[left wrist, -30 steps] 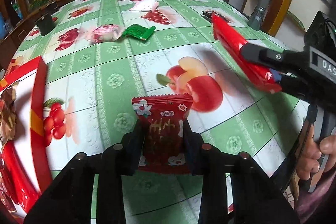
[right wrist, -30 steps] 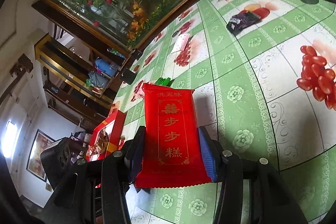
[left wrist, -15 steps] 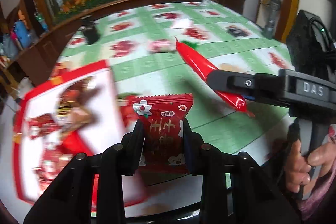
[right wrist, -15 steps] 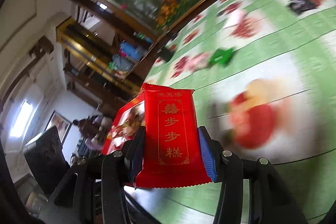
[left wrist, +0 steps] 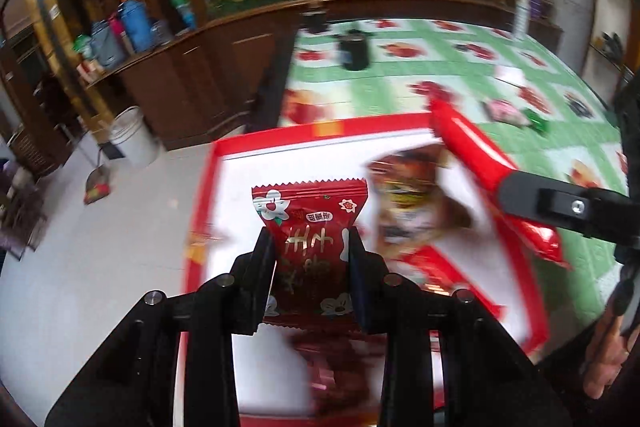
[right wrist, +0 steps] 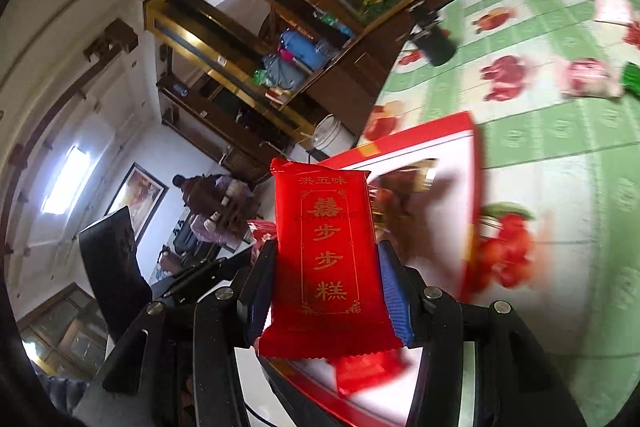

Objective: Organize snacks
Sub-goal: 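Carry both held packets over the red-rimmed white tray, then open both tools to drop the packets into the tray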

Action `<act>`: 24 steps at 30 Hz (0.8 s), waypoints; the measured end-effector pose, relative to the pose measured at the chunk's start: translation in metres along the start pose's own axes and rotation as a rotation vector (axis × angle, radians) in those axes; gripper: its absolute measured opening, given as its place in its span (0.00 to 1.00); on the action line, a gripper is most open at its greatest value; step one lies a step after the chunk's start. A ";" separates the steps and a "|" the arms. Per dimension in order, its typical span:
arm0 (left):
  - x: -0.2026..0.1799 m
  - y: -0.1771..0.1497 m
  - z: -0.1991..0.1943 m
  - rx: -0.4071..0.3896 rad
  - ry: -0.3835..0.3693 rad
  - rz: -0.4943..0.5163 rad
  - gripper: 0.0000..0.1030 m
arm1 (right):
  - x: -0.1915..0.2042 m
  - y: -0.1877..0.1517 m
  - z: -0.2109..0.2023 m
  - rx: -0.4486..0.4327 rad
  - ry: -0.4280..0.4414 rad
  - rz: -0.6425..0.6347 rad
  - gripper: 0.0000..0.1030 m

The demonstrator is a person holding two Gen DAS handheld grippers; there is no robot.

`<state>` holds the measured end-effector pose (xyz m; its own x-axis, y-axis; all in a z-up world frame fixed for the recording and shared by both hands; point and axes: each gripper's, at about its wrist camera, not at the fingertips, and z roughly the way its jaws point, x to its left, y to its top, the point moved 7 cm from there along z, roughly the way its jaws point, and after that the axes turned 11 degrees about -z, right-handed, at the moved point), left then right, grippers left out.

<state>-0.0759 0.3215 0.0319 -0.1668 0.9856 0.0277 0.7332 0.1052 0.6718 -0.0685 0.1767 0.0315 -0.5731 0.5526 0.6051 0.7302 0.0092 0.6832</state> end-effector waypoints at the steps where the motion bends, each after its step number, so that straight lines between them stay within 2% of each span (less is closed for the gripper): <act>1: 0.004 0.001 0.004 0.006 0.004 -0.002 0.30 | 0.002 0.002 0.007 0.006 -0.002 0.001 0.48; 7: 0.020 -0.003 0.034 0.049 0.001 0.024 0.33 | 0.020 0.003 0.042 0.046 -0.043 -0.041 0.51; 12: 0.022 -0.013 0.031 0.045 0.031 0.051 0.34 | 0.033 -0.004 0.050 0.069 -0.040 -0.070 0.51; 15: 0.029 -0.010 0.019 0.012 0.059 0.022 0.41 | 0.035 -0.002 0.036 0.034 -0.057 -0.106 0.51; 18: 0.024 -0.006 -0.003 -0.035 0.035 -0.010 0.51 | 0.025 0.002 0.014 -0.004 -0.064 -0.086 0.51; 19: 0.018 -0.005 -0.009 -0.046 0.025 -0.006 0.58 | 0.017 0.004 0.006 -0.018 -0.074 -0.073 0.52; 24: -0.034 -0.010 -0.034 -0.071 -0.053 0.095 0.67 | -0.036 0.002 -0.051 -0.085 -0.132 0.033 0.52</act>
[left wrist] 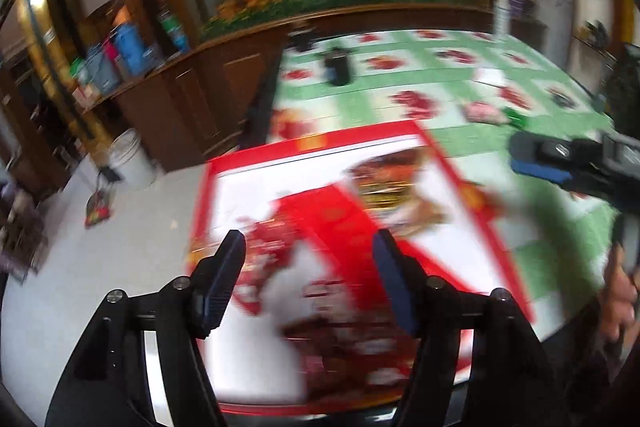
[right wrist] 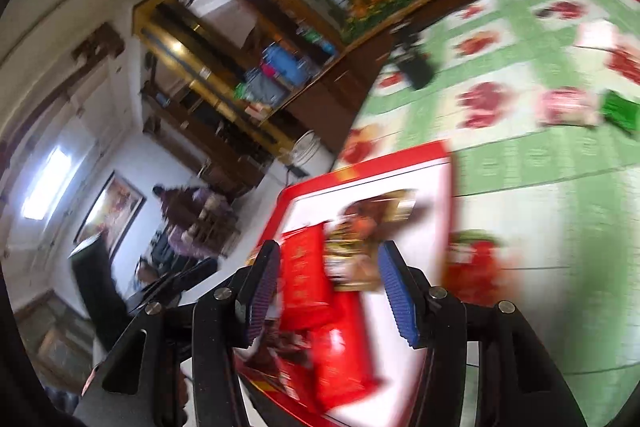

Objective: Organize snacks
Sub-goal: 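Open both tools to drop the packets into the tray, then grasp the green packet with the right tool while the left tool grasps the pink bear packet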

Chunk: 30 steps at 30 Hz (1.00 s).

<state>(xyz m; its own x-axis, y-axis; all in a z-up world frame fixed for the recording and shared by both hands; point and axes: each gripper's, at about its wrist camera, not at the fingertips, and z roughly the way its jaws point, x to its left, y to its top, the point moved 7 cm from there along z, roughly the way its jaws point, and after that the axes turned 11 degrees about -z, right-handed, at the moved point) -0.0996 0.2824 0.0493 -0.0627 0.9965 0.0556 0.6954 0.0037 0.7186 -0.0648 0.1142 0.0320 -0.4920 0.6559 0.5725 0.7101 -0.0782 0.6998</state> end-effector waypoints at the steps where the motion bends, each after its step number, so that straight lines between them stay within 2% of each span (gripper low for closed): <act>1: -0.014 -0.001 -0.003 0.003 -0.022 0.020 0.73 | -0.012 0.001 -0.010 -0.015 -0.012 0.022 0.52; 6: -0.084 -0.010 -0.009 0.041 -0.144 0.086 0.74 | -0.079 0.000 -0.071 -0.087 -0.093 0.114 0.53; 11: -0.141 -0.025 0.001 0.124 -0.260 0.113 0.74 | -0.148 0.005 -0.138 -0.164 -0.189 0.198 0.53; 14: -0.162 -0.028 0.012 0.157 -0.277 0.131 0.74 | -0.191 0.013 -0.171 -0.183 -0.255 0.246 0.53; 19: -0.166 -0.020 0.034 0.200 -0.270 0.099 0.74 | -0.248 0.032 -0.204 -0.200 -0.325 0.325 0.54; 22: -0.166 -0.009 0.047 0.218 -0.258 0.064 0.74 | -0.274 0.044 -0.210 -0.198 -0.348 0.356 0.54; 25: -0.164 0.010 0.064 0.219 -0.225 0.031 0.74 | -0.280 0.058 -0.199 -0.192 -0.304 0.364 0.54; 27: -0.165 0.022 0.073 0.213 -0.207 0.020 0.74 | -0.268 0.066 -0.172 -0.129 -0.255 0.299 0.54; 30: -0.164 0.043 0.085 0.195 -0.172 0.031 0.74 | -0.240 0.076 -0.120 0.004 -0.254 0.147 0.54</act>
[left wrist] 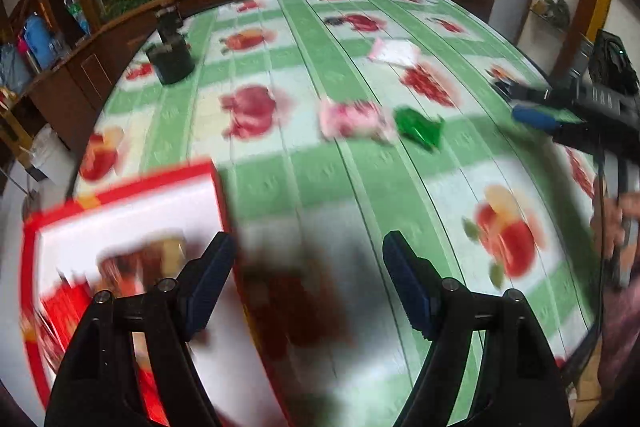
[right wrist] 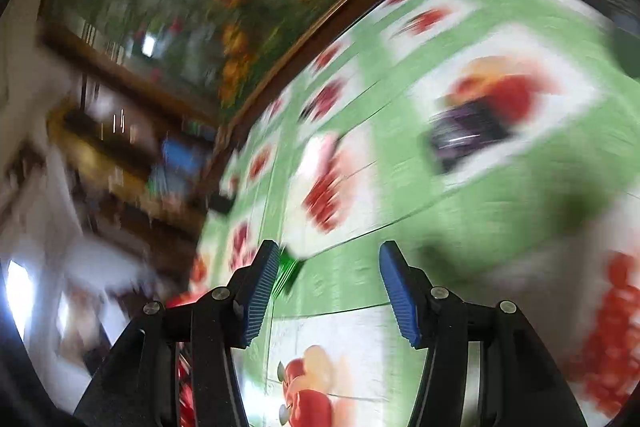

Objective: Organize snacks
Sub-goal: 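Grasp the green packet with the right tool while the left tool grasps the pink bear packet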

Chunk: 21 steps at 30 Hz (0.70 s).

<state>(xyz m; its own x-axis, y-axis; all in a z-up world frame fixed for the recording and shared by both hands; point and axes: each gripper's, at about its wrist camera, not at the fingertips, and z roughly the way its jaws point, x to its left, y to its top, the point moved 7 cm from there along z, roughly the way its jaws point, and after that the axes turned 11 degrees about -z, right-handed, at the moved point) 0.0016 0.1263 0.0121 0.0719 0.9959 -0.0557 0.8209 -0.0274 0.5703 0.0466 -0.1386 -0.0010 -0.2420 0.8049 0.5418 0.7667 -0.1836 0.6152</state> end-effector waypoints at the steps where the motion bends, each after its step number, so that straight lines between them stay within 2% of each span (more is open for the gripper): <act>1: 0.004 0.008 0.001 -0.009 0.015 -0.013 0.74 | 0.014 0.001 0.014 0.030 -0.010 -0.059 0.54; 3: 0.010 0.021 0.003 -0.008 0.016 -0.038 0.74 | 0.038 0.001 0.039 0.071 -0.020 -0.162 0.54; 6: 0.013 0.032 0.005 -0.006 0.032 -0.025 0.74 | 0.065 0.002 0.069 0.104 -0.025 -0.279 0.61; 11: 0.002 0.048 0.015 -0.002 0.042 0.114 0.74 | 0.088 0.001 0.094 0.120 -0.099 -0.491 0.70; 14: -0.016 0.054 0.020 -0.007 0.019 0.227 0.74 | 0.075 -0.009 0.104 0.170 -0.142 -0.514 0.70; 16: -0.027 0.057 0.024 -0.014 0.013 0.284 0.74 | 0.075 -0.009 0.100 0.160 -0.126 -0.529 0.67; 18: -0.037 0.061 0.028 -0.017 0.004 0.335 0.74 | 0.075 -0.011 0.102 0.170 -0.128 -0.551 0.52; 19: -0.042 0.063 0.030 -0.017 -0.001 0.355 0.74 | 0.074 -0.013 0.104 0.183 -0.148 -0.562 0.39; 20: -0.047 0.064 0.033 -0.014 -0.010 0.377 0.74 | 0.074 -0.012 0.104 0.180 -0.164 -0.575 0.33; 21: -0.051 0.065 0.036 -0.010 -0.017 0.394 0.74 | 0.073 -0.012 0.104 0.185 -0.166 -0.586 0.33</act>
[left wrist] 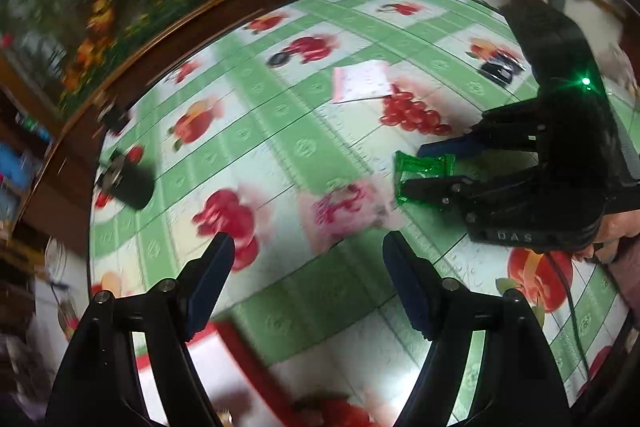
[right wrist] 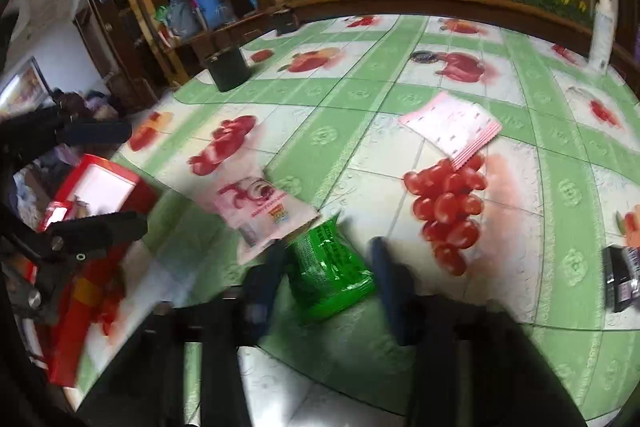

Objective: Organize snacks
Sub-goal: 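Grasp the green packet with the right tool while the left tool grasps the pink bear packet, then carry the green and pink packets over the white tray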

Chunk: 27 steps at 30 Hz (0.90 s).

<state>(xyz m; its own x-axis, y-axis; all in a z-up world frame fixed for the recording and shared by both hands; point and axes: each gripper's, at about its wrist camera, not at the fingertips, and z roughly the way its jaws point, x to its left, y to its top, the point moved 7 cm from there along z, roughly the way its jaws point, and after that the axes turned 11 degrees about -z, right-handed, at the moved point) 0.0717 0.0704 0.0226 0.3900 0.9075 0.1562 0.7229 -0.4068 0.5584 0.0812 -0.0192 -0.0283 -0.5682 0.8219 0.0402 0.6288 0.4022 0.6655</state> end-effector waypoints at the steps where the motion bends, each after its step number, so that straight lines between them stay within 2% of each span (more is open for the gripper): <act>1: -0.005 0.003 0.004 0.003 -0.008 0.025 0.74 | -0.002 -0.001 -0.002 0.003 -0.008 -0.006 0.33; 3: -0.012 0.006 0.011 0.011 -0.014 0.065 0.74 | -0.013 -0.004 -0.006 0.011 -0.040 0.018 0.32; 7: -0.026 0.016 0.034 0.028 -0.011 0.102 0.74 | -0.061 -0.010 -0.016 -0.011 -0.051 0.253 0.31; 9: -0.030 0.021 0.048 0.054 0.004 0.079 0.74 | -0.074 -0.014 -0.020 -0.024 -0.045 0.312 0.31; 13: -0.029 0.021 0.073 0.111 0.044 0.018 0.75 | -0.078 -0.015 -0.023 -0.030 -0.052 0.329 0.32; 16: -0.026 0.020 0.075 0.102 0.004 -0.054 0.73 | -0.079 -0.015 -0.023 -0.031 -0.049 0.342 0.32; 17: -0.025 0.019 0.075 0.097 -0.014 -0.088 0.70 | -0.080 -0.016 -0.023 -0.033 -0.043 0.353 0.32; 19: -0.026 0.018 0.075 0.103 -0.066 -0.140 0.48 | -0.081 -0.015 -0.022 -0.034 -0.033 0.365 0.32; 20: -0.027 0.017 0.074 0.102 -0.073 -0.150 0.44 | -0.081 -0.015 -0.022 -0.034 -0.031 0.369 0.32; 21: -0.030 0.016 0.073 0.100 -0.062 -0.144 0.36 | -0.082 -0.014 -0.022 -0.034 -0.029 0.371 0.32; 24: -0.037 0.010 0.066 0.099 -0.036 -0.116 0.29 | -0.082 -0.015 -0.022 -0.035 -0.020 0.375 0.32; 27: -0.045 -0.003 0.056 0.095 -0.040 -0.101 0.29 | -0.081 -0.014 -0.022 -0.039 0.003 0.386 0.32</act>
<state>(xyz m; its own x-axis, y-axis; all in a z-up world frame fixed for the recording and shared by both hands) 0.0841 0.0246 -0.0319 0.3333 0.9403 0.0696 0.8095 -0.3232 0.4902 0.1066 -0.1004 -0.0245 -0.2954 0.9086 0.2954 0.7760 0.0478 0.6289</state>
